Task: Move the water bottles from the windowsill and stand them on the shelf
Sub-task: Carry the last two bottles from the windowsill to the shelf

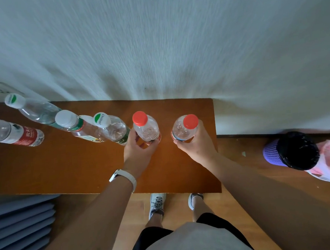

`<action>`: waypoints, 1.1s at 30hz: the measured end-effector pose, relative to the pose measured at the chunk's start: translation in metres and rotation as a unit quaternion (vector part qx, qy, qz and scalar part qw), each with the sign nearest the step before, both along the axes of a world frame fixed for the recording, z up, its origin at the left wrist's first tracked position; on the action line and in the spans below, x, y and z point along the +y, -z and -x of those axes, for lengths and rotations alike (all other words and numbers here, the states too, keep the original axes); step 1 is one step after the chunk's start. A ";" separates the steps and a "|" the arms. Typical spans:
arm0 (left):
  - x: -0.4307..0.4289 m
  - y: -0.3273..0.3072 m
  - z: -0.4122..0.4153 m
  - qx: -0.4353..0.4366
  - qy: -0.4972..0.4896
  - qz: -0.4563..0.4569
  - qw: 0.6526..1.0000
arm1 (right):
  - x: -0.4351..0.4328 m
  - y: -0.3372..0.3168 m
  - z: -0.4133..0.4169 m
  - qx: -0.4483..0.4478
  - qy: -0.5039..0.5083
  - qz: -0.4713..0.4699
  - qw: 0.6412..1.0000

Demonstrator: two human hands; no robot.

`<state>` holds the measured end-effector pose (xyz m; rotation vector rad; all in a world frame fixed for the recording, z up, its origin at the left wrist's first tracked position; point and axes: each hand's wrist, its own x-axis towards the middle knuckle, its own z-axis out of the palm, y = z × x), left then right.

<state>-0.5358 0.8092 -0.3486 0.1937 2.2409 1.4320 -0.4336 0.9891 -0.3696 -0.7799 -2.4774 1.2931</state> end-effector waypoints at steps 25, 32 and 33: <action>-0.001 0.000 0.005 -0.003 0.041 -0.004 0.999 | -0.004 -0.003 -0.004 -0.003 0.000 0.021 1.000; 0.003 -0.001 0.007 -0.001 0.048 -0.006 0.999 | -0.005 -0.002 -0.007 -0.003 0.005 0.009 1.000; 0.003 -0.001 0.006 0.000 0.049 -0.005 0.999 | -0.005 -0.002 -0.006 -0.006 0.005 0.009 1.000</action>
